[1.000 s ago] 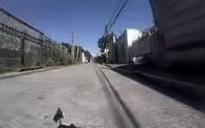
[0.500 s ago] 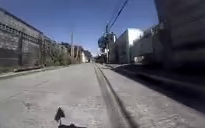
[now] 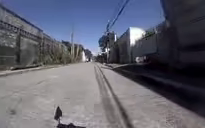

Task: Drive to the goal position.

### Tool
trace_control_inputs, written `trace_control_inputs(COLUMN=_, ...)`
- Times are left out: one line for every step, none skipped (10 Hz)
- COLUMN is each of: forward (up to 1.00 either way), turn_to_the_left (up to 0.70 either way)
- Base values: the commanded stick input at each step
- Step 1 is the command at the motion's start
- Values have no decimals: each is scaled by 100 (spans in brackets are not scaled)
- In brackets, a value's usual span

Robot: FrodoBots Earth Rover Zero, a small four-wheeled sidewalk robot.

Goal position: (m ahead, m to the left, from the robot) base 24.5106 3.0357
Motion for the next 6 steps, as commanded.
trace_control_inputs(forward=70, turn_to_the_left=0)
trace_control_inputs(forward=70, turn_to_the_left=0)
trace_control_inputs(forward=70, turn_to_the_left=1)
trace_control_inputs(forward=70, turn_to_the_left=21)
trace_control_inputs(forward=70, turn_to_the_left=35)
trace_control_inputs(forward=70, turn_to_the_left=33)
